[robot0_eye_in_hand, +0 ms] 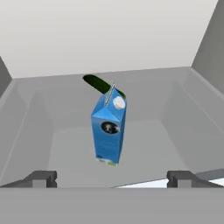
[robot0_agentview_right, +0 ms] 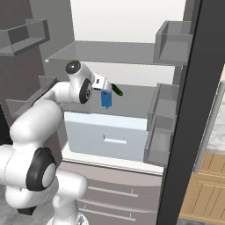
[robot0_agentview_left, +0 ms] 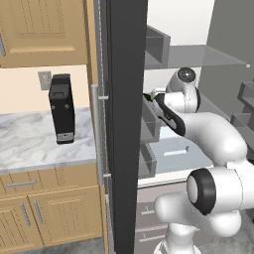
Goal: Take out the milk from the fridge and place it on the tray on the counter. Then take the sugar cube near the tray and place it in the tray.
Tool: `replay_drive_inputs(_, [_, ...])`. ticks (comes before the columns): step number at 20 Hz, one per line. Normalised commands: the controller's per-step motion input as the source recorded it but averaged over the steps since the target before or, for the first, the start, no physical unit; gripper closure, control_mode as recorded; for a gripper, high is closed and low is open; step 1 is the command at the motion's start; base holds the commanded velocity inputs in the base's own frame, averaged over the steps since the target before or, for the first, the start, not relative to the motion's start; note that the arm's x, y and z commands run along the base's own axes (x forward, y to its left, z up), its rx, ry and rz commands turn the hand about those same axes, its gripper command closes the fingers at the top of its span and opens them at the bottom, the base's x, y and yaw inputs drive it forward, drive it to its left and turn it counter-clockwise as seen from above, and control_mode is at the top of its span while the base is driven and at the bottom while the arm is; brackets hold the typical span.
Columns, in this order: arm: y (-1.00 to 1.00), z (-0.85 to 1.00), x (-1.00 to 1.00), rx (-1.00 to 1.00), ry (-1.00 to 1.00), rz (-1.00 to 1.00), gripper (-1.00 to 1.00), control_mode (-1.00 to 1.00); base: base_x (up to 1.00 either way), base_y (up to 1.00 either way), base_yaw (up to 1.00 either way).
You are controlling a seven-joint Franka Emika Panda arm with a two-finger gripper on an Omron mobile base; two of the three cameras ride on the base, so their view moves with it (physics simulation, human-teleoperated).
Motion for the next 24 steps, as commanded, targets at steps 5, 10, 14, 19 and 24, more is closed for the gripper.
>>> replay_drive_inputs(5, [-0.11,-0.25,0.20,0.06,0.00,-0.01,-1.00,-1.00,0.00,0.00,0.00])
replay_drive_inputs(10, [-0.05,-0.28,0.29,0.03,0.00,0.00,-1.00,-1.00,0.00,0.00,0.00])
replay_drive_inputs(14, [0.00,-0.12,0.31,0.00,0.00,-0.02,-1.00,-1.00,0.00,0.00,0.00])
replay_drive_inputs(19, [0.00,-0.02,0.27,0.00,0.00,-0.07,-1.00,-1.00,0.00,0.00,0.00])
replay_drive_inputs(24, [0.00,0.00,0.25,0.00,0.00,-0.05,-1.00,-1.00,0.00,0.00,0.00])
